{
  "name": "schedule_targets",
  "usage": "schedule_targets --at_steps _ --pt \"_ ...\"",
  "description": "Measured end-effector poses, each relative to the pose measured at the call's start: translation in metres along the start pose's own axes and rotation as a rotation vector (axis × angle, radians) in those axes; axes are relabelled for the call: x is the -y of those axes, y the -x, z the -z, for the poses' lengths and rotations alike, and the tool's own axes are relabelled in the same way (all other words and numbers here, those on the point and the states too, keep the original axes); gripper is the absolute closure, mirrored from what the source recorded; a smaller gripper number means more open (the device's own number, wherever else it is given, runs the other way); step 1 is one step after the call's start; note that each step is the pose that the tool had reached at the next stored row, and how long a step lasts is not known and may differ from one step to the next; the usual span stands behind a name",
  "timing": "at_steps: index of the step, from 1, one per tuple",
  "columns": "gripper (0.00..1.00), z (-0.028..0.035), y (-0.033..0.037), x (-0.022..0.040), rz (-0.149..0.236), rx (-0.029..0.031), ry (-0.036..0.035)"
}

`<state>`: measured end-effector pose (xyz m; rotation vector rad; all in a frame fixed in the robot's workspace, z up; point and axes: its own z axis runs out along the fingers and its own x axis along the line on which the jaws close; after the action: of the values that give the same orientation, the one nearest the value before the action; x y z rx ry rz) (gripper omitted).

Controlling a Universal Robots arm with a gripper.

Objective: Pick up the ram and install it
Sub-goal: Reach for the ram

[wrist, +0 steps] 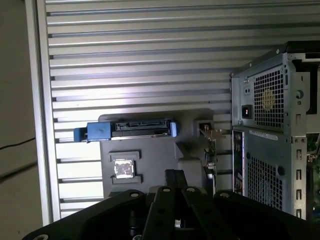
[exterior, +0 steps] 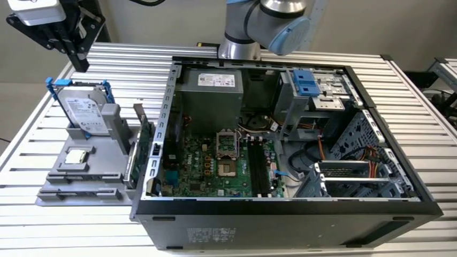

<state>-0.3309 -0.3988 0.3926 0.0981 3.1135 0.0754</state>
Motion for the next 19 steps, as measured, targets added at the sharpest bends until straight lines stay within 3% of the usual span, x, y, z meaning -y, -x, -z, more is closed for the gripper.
schedule_targets --at_steps 8,14,19 --pt "1.00 0.0000 -0.0025 0.0001 0.000 0.0009 0.0001" --pt "1.00 0.0004 -0.0163 0.0010 0.001 0.0096 0.0007" --pt "1.00 0.0008 -0.0311 0.0019 0.002 0.0110 0.0008"
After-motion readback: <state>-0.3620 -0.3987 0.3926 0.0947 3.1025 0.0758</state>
